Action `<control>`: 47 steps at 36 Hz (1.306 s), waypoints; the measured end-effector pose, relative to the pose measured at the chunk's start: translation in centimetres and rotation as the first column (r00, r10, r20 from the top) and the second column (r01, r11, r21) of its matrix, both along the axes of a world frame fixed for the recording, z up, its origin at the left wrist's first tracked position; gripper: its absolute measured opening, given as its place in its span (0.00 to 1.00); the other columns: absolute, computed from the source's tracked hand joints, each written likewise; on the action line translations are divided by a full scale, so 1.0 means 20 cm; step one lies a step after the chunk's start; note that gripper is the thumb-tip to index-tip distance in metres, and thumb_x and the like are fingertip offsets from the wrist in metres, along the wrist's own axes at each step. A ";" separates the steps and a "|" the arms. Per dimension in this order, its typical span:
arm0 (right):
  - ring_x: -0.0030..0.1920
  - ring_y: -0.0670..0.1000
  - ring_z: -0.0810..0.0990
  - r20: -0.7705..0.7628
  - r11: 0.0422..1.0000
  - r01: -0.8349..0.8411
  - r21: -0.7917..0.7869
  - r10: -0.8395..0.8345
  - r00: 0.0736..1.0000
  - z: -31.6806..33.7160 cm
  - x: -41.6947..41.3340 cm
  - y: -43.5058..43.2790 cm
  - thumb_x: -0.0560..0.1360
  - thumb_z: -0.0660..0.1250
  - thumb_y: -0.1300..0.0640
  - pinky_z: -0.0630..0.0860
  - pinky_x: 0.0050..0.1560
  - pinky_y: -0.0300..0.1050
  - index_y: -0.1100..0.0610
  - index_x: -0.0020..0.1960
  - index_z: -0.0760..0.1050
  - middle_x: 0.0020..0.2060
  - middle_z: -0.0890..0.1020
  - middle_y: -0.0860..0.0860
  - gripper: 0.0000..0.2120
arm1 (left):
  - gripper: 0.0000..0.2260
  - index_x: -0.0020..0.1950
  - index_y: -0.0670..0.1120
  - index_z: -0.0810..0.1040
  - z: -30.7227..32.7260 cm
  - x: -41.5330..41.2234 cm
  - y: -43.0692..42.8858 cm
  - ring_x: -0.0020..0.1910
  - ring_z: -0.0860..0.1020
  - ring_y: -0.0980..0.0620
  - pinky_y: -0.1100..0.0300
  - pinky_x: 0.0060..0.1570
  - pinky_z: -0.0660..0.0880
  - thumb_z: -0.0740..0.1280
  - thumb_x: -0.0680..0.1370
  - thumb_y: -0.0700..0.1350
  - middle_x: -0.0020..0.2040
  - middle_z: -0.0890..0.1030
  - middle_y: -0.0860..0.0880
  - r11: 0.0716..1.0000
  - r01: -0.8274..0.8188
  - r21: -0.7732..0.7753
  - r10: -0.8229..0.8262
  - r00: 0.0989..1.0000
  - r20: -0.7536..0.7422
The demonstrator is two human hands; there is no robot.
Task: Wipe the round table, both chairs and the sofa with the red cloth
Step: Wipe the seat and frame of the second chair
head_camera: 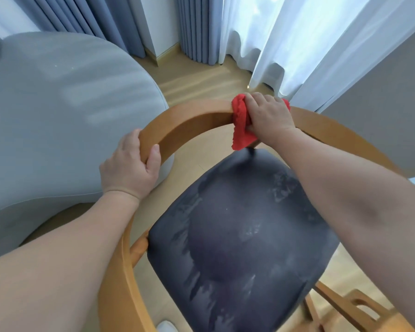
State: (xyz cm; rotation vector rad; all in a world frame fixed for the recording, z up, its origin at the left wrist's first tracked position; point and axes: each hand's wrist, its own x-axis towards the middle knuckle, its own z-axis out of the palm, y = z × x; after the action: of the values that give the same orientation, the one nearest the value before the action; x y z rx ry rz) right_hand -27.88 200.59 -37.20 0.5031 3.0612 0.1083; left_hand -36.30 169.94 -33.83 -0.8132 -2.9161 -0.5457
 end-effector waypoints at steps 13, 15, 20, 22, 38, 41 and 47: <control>0.60 0.64 0.73 0.011 0.996 0.092 -0.004 -0.092 0.996 -0.01 0.12 0.11 0.78 0.59 0.45 0.67 0.59 0.57 0.56 0.72 0.61 0.64 0.73 0.58 0.27 | 0.25 0.72 0.35 0.64 -0.11 -0.03 -0.02 0.71 0.63 0.43 0.54 0.74 0.50 0.57 0.74 0.36 0.71 0.67 0.38 0.907 0.375 -0.192 -0.421 0.835 -0.355; 0.61 0.63 0.73 0.013 0.993 0.120 -0.015 -0.120 0.993 -0.01 0.15 0.14 0.78 0.58 0.44 0.67 0.60 0.57 0.56 0.73 0.60 0.65 0.72 0.58 0.28 | 0.25 0.71 0.35 0.64 -0.10 -0.03 -0.02 0.70 0.64 0.42 0.54 0.74 0.51 0.57 0.74 0.36 0.71 0.67 0.38 0.906 0.372 -0.201 -0.421 0.838 -0.348; 0.62 0.64 0.72 0.039 0.986 0.164 -0.003 -0.164 0.986 0.02 0.24 0.18 0.77 0.59 0.43 0.67 0.61 0.58 0.56 0.75 0.56 0.67 0.70 0.59 0.32 | 0.25 0.71 0.35 0.63 -0.07 -0.03 0.00 0.70 0.64 0.41 0.52 0.74 0.51 0.56 0.74 0.35 0.71 0.67 0.37 0.904 0.376 -0.201 -0.424 0.845 -0.325; 0.62 0.65 0.71 0.049 0.987 0.162 0.016 -0.162 0.986 0.01 0.26 0.19 0.77 0.60 0.44 0.67 0.61 0.58 0.57 0.76 0.55 0.66 0.69 0.60 0.33 | 0.25 0.71 0.35 0.64 -0.05 0.03 0.04 0.70 0.65 0.40 0.52 0.74 0.50 0.54 0.73 0.34 0.70 0.68 0.37 0.917 0.363 -0.165 -0.398 0.861 -0.317; 0.68 0.66 0.66 0.051 0.982 0.187 -0.003 -0.187 0.981 -0.01 0.41 0.25 0.78 0.56 0.41 0.63 0.68 0.61 0.58 0.78 0.50 0.73 0.62 0.61 0.35 | 0.23 0.61 0.41 0.78 -0.13 0.68 0.21 0.53 0.80 0.45 0.54 0.56 0.74 0.62 0.66 0.36 0.57 0.80 0.45 0.839 0.544 -0.017 -0.530 0.824 0.198; 0.69 0.66 0.64 0.064 0.977 0.213 -0.010 -0.211 0.975 -0.02 0.46 0.27 0.78 0.56 0.41 0.60 0.70 0.61 0.58 0.78 0.48 0.74 0.59 0.62 0.36 | 0.22 0.60 0.41 0.78 -0.14 0.71 0.23 0.53 0.80 0.45 0.53 0.56 0.75 0.64 0.66 0.35 0.56 0.81 0.45 0.828 0.560 -0.021 -0.544 0.813 0.209; 0.73 0.68 0.59 0.090 0.967 0.252 -0.025 -0.249 0.964 -0.01 0.59 0.29 0.79 0.54 0.41 0.55 0.73 0.61 0.58 0.79 0.45 0.76 0.54 0.62 0.37 | 0.23 0.59 0.42 0.79 -0.13 0.77 0.26 0.53 0.80 0.47 0.54 0.55 0.75 0.72 0.64 0.32 0.55 0.81 0.46 0.819 0.574 -0.003 -0.560 0.800 0.217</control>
State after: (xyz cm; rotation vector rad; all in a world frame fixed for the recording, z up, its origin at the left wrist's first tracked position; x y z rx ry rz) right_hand -16.13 206.45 -37.37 0.8531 2.8804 0.0643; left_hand -20.83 175.15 -36.52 -1.7709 -2.8420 -0.5928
